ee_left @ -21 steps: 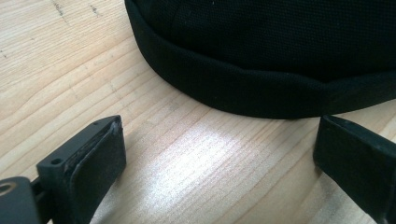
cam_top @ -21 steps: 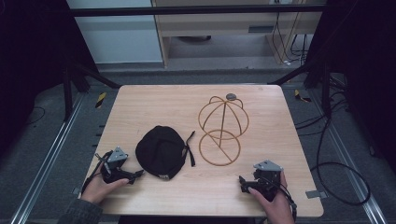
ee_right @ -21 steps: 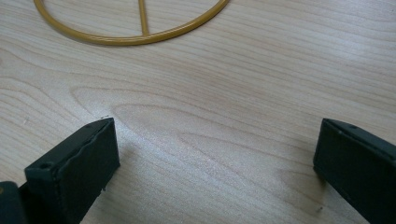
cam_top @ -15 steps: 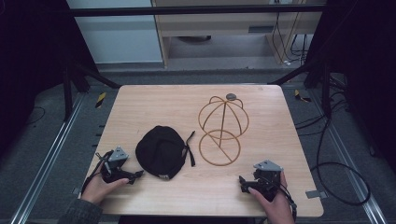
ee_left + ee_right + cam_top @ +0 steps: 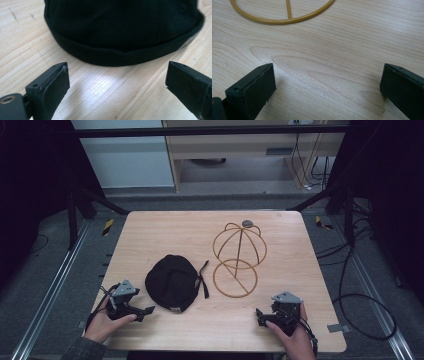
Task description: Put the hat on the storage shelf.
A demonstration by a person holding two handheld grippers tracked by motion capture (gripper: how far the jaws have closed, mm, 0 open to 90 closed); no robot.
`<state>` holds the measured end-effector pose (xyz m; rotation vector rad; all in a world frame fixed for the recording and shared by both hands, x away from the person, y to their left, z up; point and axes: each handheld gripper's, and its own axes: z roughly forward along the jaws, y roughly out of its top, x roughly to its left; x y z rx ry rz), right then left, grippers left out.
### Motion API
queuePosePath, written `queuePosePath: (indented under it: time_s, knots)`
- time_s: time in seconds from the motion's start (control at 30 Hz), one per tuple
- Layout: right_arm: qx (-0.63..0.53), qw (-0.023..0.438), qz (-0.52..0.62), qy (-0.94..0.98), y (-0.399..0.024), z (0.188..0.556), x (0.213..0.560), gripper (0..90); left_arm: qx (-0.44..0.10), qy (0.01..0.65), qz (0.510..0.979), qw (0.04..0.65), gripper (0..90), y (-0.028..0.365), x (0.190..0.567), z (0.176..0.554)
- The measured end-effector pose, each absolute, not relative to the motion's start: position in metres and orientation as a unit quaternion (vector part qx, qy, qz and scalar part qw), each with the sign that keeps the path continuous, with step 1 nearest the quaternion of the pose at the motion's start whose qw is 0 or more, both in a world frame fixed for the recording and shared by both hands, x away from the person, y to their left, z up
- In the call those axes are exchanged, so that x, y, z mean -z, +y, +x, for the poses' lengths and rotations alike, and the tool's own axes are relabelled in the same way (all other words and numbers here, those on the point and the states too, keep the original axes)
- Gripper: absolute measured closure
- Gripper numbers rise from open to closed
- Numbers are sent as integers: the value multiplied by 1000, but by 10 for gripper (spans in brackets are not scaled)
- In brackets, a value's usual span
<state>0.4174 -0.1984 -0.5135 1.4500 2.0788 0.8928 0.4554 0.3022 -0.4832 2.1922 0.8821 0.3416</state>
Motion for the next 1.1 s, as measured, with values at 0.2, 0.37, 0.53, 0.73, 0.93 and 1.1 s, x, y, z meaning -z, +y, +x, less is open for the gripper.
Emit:
queuePosePath:
  time_s: [0.2, 0.37, 0.53, 0.73, 0.93, 1.1]
  knots:
    - [-323, 225, 526, 754, -198, 417, 513, 4, -139, 326, 861, 364, 55, 288, 470, 450]
    - [-323, 225, 526, 754, -198, 417, 513, 4, -143, 311, 868, 361, 55, 275, 454, 452]
    - [-323, 225, 526, 754, -198, 417, 513, 4, -153, 297, 876, 348, 56, 263, 438, 460]
    - [-324, 225, 526, 754, -198, 417, 513, 4, -158, 285, 885, 334, 66, 246, 421, 474]
    - [-323, 225, 526, 754, -198, 417, 513, 3, -151, 283, 885, 337, 101, 232, 411, 492]
    - [-324, 225, 526, 754, -198, 417, 513, 4, -141, 288, 890, 324, 159, 224, 404, 511]
